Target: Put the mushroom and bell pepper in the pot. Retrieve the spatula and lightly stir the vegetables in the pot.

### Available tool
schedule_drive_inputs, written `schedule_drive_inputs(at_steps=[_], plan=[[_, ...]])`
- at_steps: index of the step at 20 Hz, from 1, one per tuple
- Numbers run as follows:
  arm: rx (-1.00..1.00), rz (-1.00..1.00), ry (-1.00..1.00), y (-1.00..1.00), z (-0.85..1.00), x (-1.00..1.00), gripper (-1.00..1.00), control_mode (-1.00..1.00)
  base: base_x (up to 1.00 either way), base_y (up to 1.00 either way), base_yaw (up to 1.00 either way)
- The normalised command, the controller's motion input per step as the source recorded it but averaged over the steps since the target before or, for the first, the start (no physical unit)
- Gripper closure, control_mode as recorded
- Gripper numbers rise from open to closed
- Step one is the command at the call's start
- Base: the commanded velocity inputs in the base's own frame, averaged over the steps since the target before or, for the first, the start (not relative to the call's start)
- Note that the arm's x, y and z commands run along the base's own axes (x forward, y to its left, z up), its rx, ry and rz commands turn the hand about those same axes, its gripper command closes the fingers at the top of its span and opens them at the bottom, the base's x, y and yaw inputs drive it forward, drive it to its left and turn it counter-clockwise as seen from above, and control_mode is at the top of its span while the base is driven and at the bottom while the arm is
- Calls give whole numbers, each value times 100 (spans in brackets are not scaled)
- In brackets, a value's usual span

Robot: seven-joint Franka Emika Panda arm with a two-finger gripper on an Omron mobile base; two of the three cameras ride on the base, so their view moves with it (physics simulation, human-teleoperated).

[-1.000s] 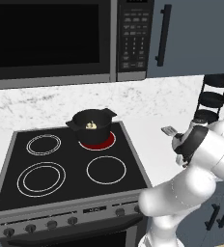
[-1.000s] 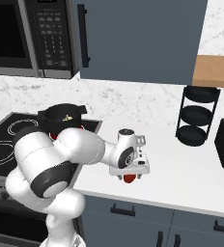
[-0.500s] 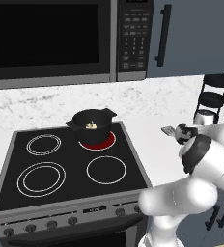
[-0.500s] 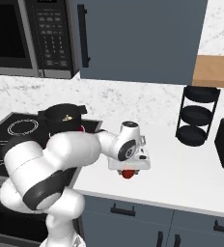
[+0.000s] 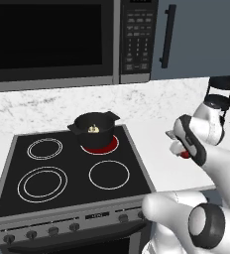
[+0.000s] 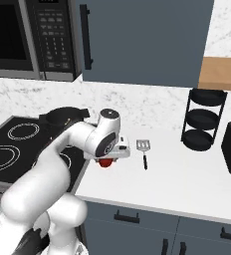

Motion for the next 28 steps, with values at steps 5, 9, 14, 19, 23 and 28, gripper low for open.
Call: schedule_drive_inputs(at_steps=[5,9,14,19,23,28], plan=[[19,12,-14,100,68,22,100,-100,0,0,0],[22,12,-18,88,57,52,100,-100,0,0,0],[21,7,-17,80,44,74,100,-100,0,0,0],[12,1,-10,61,11,91,100,-100,0,0,0],[8,0,-4,53,0,81,100,-100,0,0,0],[0,0,0,48,3,66,100,-100,0,0,0]])
